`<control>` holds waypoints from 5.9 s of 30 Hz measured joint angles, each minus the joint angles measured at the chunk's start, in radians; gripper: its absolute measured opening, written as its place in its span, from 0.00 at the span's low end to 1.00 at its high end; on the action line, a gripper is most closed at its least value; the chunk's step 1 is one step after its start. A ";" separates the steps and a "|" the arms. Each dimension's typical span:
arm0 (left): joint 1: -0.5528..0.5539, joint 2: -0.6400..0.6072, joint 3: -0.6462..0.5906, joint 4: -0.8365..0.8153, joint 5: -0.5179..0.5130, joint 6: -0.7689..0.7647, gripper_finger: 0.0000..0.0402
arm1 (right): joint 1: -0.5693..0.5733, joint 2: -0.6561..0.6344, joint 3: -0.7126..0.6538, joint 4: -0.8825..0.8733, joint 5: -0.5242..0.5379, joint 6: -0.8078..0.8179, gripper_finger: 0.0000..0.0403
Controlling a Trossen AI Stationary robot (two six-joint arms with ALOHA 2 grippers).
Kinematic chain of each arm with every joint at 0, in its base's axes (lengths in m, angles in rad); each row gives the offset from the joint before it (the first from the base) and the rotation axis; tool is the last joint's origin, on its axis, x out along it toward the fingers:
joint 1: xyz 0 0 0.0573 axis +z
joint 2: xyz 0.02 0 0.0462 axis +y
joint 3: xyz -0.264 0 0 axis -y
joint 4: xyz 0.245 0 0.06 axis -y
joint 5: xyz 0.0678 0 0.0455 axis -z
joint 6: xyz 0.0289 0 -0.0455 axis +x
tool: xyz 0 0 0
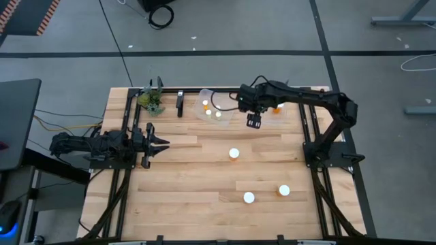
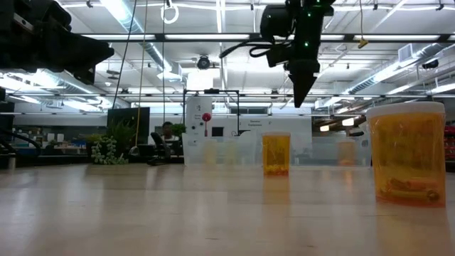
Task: Pick and place medicine bottles into bin by pill shape (circle, oval)
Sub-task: Put the big orange pill bottle into the right transparent bin
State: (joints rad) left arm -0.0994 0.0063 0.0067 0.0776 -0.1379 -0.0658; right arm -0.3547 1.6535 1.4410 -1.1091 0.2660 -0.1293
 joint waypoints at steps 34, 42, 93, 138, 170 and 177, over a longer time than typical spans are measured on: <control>0.000 0.007 0.000 -0.002 0.001 0.000 0.24 | 0.376 0.135 0.007 0.130 -0.135 0.117 0.67; 0.000 0.006 0.000 -0.001 0.000 0.000 0.22 | 0.431 0.140 0.007 0.230 -0.182 0.080 0.67; 0.000 0.006 0.000 0.000 0.000 0.000 0.22 | 0.358 0.140 -0.259 0.516 -0.194 -0.007 0.56; 0.000 0.006 0.000 0.000 0.000 0.000 0.22 | 0.068 -0.169 -0.239 0.287 -0.193 -0.051 0.55; 0.000 0.006 0.000 0.000 0.001 0.000 0.21 | -0.340 -0.050 -0.191 0.299 -0.245 -0.261 0.55; 0.000 0.006 0.000 0.000 0.001 0.000 0.22 | -0.364 0.039 -0.191 0.358 -0.269 -0.291 0.55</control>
State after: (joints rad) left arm -0.0994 0.0128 0.0067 0.0776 -0.1371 -0.0658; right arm -0.7187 1.6928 1.2503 -0.7513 -0.0032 -0.4200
